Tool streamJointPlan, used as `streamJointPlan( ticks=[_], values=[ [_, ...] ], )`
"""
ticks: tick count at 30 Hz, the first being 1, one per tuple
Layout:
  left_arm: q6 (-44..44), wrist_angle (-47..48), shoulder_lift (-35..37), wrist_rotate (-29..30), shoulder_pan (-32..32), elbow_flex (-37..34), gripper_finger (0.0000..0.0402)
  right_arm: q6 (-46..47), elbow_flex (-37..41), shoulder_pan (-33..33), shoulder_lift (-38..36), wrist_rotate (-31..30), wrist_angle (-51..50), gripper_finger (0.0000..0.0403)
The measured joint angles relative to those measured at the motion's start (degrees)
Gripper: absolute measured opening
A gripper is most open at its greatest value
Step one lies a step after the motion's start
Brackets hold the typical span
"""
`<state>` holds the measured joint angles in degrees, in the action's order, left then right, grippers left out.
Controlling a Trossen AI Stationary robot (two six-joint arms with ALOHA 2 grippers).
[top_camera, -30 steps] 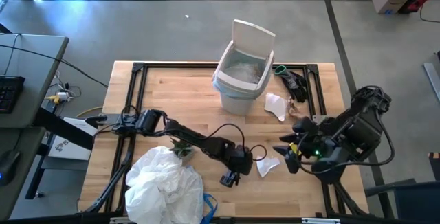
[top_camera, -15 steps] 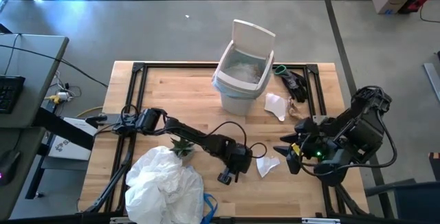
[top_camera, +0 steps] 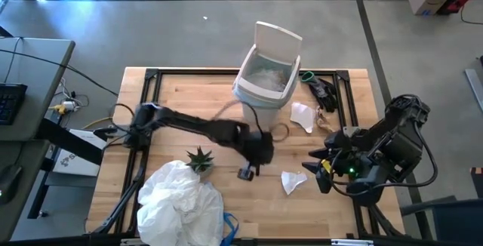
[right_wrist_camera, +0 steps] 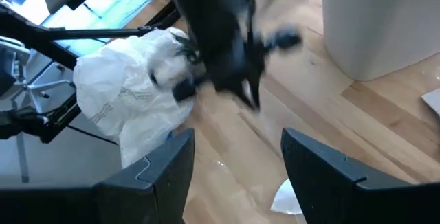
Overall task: Place trash/remove bag and relplace
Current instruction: Put the transparent plastic into the trash bin
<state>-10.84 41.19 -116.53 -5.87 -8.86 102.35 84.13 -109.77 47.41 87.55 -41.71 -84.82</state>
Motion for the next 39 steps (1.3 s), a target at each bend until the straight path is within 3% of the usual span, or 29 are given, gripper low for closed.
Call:
streamJointPlan(
  ticks=[8, 14, 20, 27, 30, 39],
  values=[
    [-1.82, -1.88, 14.80, 2.56, 5.44, 0.17, 0.0000, 2.75, -0.05, 1.49, 1.24, 0.75, -1.54, 0.0204],
    [-2.33, -5.59, 21.44, 3.79, 12.54, 2.67, 0.0000, 6.92, -0.05, 1.51, 6.29, 8.68, -5.17, 0.0204],
    [-1.77, -4.69, 20.73, 1.20, 20.91, 7.82, 0.0000, 7.98, -0.02, 1.41, 12.79, 12.71, -5.24, 0.0204],
    [-1.66, -2.85, 17.62, -2.11, 28.16, 8.24, 0.0000, 11.25, 0.00, 1.41, 19.71, 13.80, -5.19, 0.0204],
    [-1.37, -2.51, 16.55, -5.70, 30.15, 8.40, 0.0004, 13.08, 0.00, 1.49, 21.72, 14.84, -5.18, 0.0204],
    [-1.35, -0.52, 14.22, -7.06, 30.85, 8.39, 0.0062, 16.77, 0.00, 1.60, 28.04, 22.05, -5.19, 0.0204]
  ],
)
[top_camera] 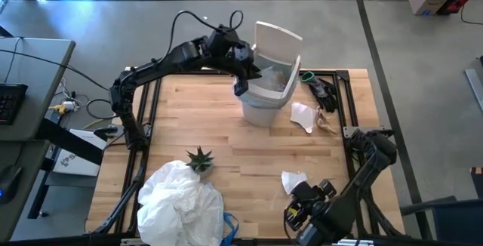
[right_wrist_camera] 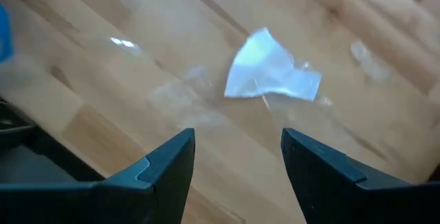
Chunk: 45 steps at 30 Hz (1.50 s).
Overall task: Place trash/remove bag and relplace
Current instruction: Put the transparent plastic into the trash bin
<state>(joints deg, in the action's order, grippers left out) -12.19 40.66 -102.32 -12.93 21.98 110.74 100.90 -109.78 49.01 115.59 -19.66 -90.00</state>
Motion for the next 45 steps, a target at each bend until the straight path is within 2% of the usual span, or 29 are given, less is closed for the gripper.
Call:
streamJointPlan(
  ticks=[7, 14, 16, 19, 23, 25, 28, 35, 45],
  values=[
    [2.58, 0.14, -0.05, -0.72, -0.09, -0.04, 0.0122, 4.59, 0.02, -1.35, 4.28, 4.62, 0.01, 0.0204],
    [3.61, 2.31, -0.05, -1.66, -0.70, -0.04, 0.0148, 4.48, 0.47, -5.09, 5.20, 6.62, 0.22, 0.0204],
    [4.01, 2.46, -0.03, -1.79, -1.07, -0.04, 0.0149, 4.63, 3.01, -6.14, 4.66, 7.25, 0.01, 0.0203],
    [4.51, 2.73, 0.05, -1.83, -1.45, -0.04, 0.0150, 7.98, 10.17, -6.88, 3.03, 12.20, 0.68, 0.0198],
    [4.44, 3.35, 1.01, -1.86, -1.66, 0.28, 0.0150, 13.61, 22.83, -6.62, -2.85, 19.47, 13.88, 0.0190],
    [4.46, 3.44, 1.70, -1.77, -1.76, 0.31, 0.0150, 18.02, 28.15, -6.02, -5.89, 19.22, 20.01, 0.0187],
    [4.46, 3.40, 2.44, -1.75, -1.76, 0.31, 0.0150, 23.24, 32.91, -5.03, -9.21, 18.59, 22.79, 0.0185],
    [4.50, 4.49, 3.05, -1.68, -1.36, 0.31, 0.0150, 23.15, 36.61, -4.84, -11.58, 13.64, 20.75, 0.0185],
    [4.61, 4.79, 3.29, -5.59, -1.38, 2.43, 0.0150, 24.95, 48.21, -4.74, -11.65, 15.88, 38.48, 0.0185]
  ],
)
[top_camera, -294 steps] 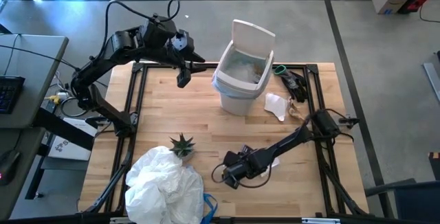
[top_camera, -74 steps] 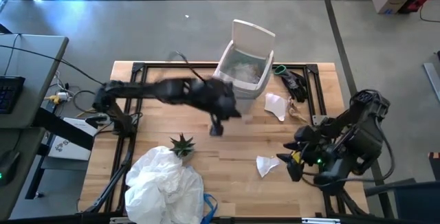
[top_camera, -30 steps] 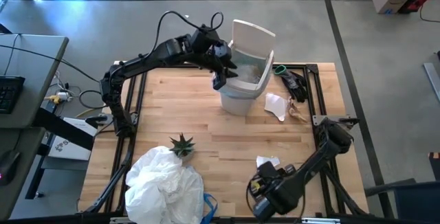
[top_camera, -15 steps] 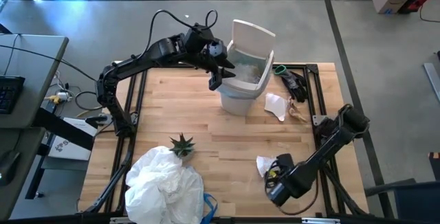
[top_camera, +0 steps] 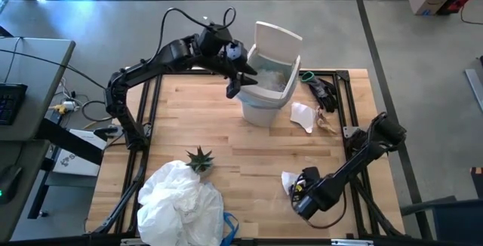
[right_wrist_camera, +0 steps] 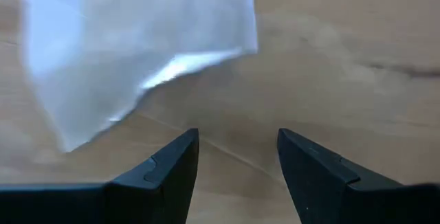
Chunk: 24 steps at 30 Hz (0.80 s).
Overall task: Place trash/remove bag and relplace
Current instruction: Put the transparent plastic into the trash bin
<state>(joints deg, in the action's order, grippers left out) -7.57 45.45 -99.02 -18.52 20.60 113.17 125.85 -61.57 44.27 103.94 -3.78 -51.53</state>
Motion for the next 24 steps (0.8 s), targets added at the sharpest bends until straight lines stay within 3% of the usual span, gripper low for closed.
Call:
streamJointPlan(
  ticks=[8, 17, 24],
  values=[
    [1.51, 1.35, 0.00, -3.48, -0.04, 6.07, 0.0150, 0.83, 5.23, -0.02, -0.55, 2.02, 6.84, 0.0165],
    [1.90, 2.84, 0.04, -3.46, -0.17, 11.24, 0.0150, 0.08, 2.29, 0.00, 0.00, 3.13, 1.72, 0.0009],
    [1.99, 4.95, 0.04, -3.46, -1.21, 14.58, 0.0150, -0.52, 1.64, 0.02, -0.27, 3.96, 0.86, 0.0002]
  ],
)
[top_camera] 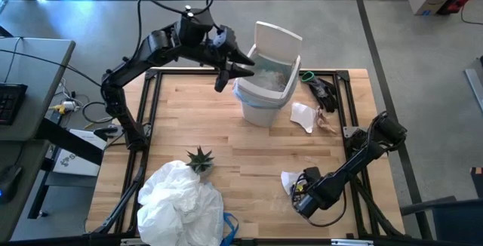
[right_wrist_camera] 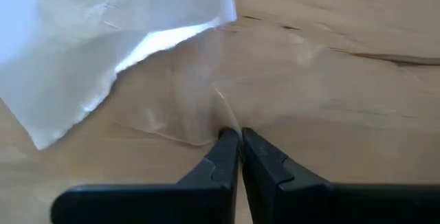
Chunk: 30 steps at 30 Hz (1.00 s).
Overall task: Place trash/remove bag and relplace
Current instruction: Put the transparent plastic into the trash bin
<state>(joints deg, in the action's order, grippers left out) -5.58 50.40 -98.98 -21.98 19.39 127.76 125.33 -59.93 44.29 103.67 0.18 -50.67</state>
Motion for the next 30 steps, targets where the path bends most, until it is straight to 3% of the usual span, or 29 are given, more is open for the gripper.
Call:
streamJointPlan(
  ticks=[7, 13, 18, 26, 30],
  values=[
    [-0.02, 2.91, 1.70, 0.42, -1.26, 2.33, 0.0150, -3.11, -8.94, 0.04, 0.01, -0.10, -10.34, 0.0000],
    [0.00, 5.89, 4.16, 0.67, -1.50, 2.68, 0.0150, -5.67, -21.79, -0.24, -0.08, -6.51, -26.51, 0.0000],
    [-0.04, 10.68, 5.85, 3.75, -1.50, 2.63, 0.0150, -7.47, -34.90, -1.73, -0.20, -17.98, -39.83, 0.0000],
    [-0.34, 19.77, 6.03, 5.33, -2.07, 2.54, 0.0149, -21.94, -45.71, -9.95, -5.03, -43.00, -39.37, 0.0000],
    [-2.22, 23.98, 6.03, 8.61, -3.67, 2.35, 0.0142, -32.56, -50.90, -16.75, -6.90, -50.16, -39.40, 0.0000]
  ],
)
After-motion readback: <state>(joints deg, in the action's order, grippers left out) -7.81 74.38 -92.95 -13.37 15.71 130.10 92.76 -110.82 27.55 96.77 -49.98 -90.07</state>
